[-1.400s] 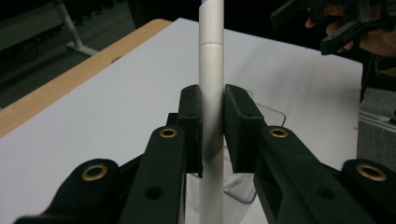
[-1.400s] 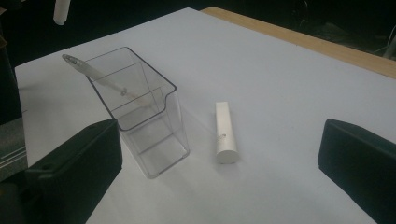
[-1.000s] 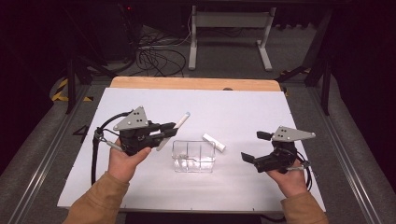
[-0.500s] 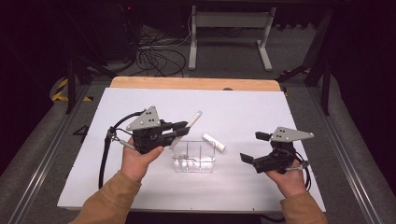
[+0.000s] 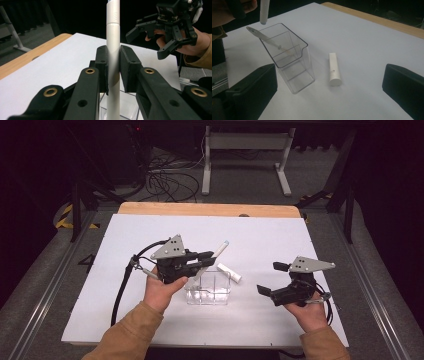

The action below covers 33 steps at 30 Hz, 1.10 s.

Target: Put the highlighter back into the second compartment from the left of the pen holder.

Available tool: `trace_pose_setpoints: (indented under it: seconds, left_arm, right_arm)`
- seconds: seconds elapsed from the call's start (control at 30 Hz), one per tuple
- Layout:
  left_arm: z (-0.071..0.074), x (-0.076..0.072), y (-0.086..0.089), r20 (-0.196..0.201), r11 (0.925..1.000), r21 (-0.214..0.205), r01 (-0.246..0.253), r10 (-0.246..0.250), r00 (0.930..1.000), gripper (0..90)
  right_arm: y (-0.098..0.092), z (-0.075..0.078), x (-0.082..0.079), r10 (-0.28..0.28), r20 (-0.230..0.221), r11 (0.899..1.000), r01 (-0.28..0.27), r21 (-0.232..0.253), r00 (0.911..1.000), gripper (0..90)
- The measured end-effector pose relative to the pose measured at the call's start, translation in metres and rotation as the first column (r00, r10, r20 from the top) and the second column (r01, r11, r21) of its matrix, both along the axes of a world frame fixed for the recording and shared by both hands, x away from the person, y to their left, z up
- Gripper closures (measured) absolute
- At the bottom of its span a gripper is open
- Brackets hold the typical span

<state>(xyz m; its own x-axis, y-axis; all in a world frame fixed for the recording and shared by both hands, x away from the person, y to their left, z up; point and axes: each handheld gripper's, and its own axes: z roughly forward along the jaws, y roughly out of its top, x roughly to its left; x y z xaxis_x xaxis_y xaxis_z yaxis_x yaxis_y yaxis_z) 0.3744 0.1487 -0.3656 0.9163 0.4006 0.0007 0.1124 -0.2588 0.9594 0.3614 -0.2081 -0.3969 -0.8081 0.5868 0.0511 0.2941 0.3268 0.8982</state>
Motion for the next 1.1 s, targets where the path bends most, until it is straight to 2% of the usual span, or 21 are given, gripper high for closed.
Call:
trace_pose_setpoints:
  seconds: [0.43,0.63,0.83,1.0,1.1]
  left_arm:
    - [-0.014,0.003,-0.021,-0.007,0.9989,0.007,0.046,-0.046,0.9989,77.7]
    - [-0.02,0.005,-0.023,-0.03,0.9991,0.005,0.043,-0.042,0.9987,77.7]
    - [-0.023,0.003,-0.025,-0.03,0.9984,0.014,0.054,-0.054,0.9981,77.7]
    - [-0.024,0.003,-0.024,-0.035,0.9987,0.018,0.048,-0.047,0.9983,77.7]
    - [-0.027,0.004,-0.023,-0.051,0.999,0.024,0.037,-0.036,0.9981,77.5]
  right_arm:
    - [0.001,-0.002,-0.001,0.007,-0.004,1.0,-0.007,0.003,1.0,0.2]
    - [0.0,-0.002,-0.001,0.008,-0.007,1.0,-0.008,0.005,0.9999,0.2]
    - [0.001,-0.003,-0.001,0.011,-0.009,1.0,-0.011,0.005,0.9999,0.2]
    - [0.0,-0.003,-0.001,0.008,-0.009,1.0,-0.008,0.008,0.9999,0.3]
    - [0.0,-0.003,-0.001,0.009,-0.008,1.0,-0.008,0.009,0.9999,0.3]
